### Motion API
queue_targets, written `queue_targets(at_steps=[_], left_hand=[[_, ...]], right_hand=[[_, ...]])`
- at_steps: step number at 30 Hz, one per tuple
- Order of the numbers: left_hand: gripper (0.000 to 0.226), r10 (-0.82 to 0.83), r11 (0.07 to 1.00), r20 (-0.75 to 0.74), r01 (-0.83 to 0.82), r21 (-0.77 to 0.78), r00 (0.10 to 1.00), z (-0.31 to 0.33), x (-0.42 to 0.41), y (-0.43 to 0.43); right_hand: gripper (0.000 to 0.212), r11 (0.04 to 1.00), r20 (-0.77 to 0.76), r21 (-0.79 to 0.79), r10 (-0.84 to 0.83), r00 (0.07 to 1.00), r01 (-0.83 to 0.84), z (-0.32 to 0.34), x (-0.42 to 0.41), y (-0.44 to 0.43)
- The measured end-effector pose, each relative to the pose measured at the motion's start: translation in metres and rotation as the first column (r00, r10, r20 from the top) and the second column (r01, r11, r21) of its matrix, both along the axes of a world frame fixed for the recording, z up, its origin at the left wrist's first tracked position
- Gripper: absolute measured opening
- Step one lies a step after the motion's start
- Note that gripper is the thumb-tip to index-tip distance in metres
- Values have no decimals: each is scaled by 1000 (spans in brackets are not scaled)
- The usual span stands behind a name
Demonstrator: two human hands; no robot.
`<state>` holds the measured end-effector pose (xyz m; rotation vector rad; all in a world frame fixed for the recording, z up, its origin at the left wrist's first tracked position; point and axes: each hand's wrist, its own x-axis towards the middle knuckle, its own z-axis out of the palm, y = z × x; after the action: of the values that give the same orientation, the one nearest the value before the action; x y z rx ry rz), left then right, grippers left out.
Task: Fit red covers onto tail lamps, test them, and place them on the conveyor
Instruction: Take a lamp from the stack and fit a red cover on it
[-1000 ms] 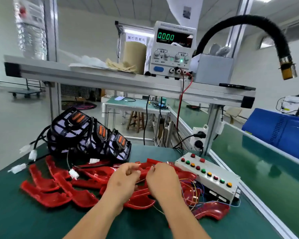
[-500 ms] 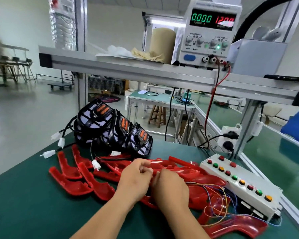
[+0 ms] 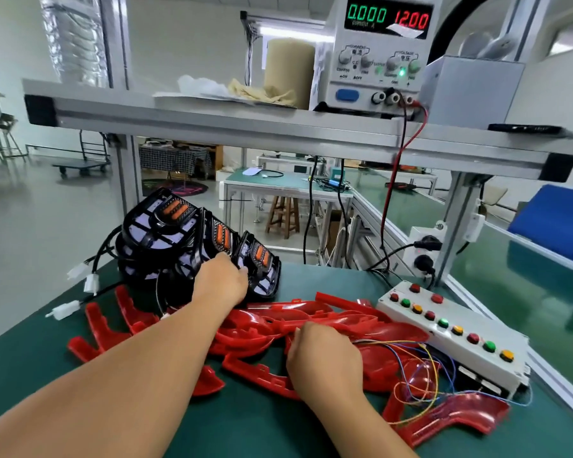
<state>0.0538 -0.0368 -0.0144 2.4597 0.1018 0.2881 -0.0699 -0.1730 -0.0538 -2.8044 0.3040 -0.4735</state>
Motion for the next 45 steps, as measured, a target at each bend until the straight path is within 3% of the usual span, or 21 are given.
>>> queue_targets(at_steps=[3, 6, 11, 14, 17, 20, 23, 26, 29, 32, 35, 38, 39, 42, 45], left_hand=[[39, 5, 993, -17, -3, 115, 1000, -5, 9, -6], [29, 30, 991, -13, -28, 130, 999, -5, 15, -11], [14, 13, 999, 32, -15, 39, 999, -4, 22, -2], [17, -4, 1000, 58, 5, -17, 998, 3, 24, 8], [23, -26, 980, 31, 31, -196, 999, 6, 18, 19], [18, -52, 829, -6, 39, -558, 999, 1, -4, 25], [10, -107, 639, -63, 20, -769, 992, -5, -36, 25], [17, -209, 480, -83, 29, -877, 974, -9, -69, 21], [21, -346, 404, -84, 67, -912, 935, -14, -101, 12], [19, -410, 366, -81, 82, -927, 908, -20, -123, 3], [13, -404, 321, -66, 74, -944, 912, -23, -135, -4], [14, -398, 295, -55, 71, -953, 916, -26, -142, -11], [16, -413, 292, -48, 82, -953, 910, -29, -145, -12], [19, -449, 293, -33, 113, -950, 893, -34, -152, -13], [28, -486, 351, -34, 160, -922, 874, -34, -151, -8]], right_hand=[[19, 1000, 15, -20, 5, 1000, -5, -1, 0, 0], [17, 1000, 3, -23, 7, 1000, -7, -2, 0, 0], [17, 999, -7, -35, 1, 1000, -1, -4, 2, -1], [17, 998, 7, -67, 0, 1000, 0, -6, 1, 0], [17, 997, 1, -80, 1, 1000, -1, -6, 0, 2], [17, 996, 18, -93, -13, 1000, 15, -5, -2, 3], [20, 994, 19, -105, -20, 1000, 22, -6, -3, 2], [22, 993, 24, -106, -55, 998, 57, -1, -3, 3], [20, 994, 97, -76, -70, 993, 77, 6, -8, 4], [20, 978, 201, 203, -83, 976, 41, 9, -15, -3], [36, 854, 254, 521, -175, 951, 18, 11, -23, -5], [51, 488, 306, 858, -241, 921, -157, 18, -33, 2], [53, 405, 304, 892, -211, 929, -201, 19, -35, 4], [55, 321, 304, 916, -160, 939, -242, 18, -37, 5], [47, 185, 287, 949, -169, 943, -256, 19, -37, -6]])
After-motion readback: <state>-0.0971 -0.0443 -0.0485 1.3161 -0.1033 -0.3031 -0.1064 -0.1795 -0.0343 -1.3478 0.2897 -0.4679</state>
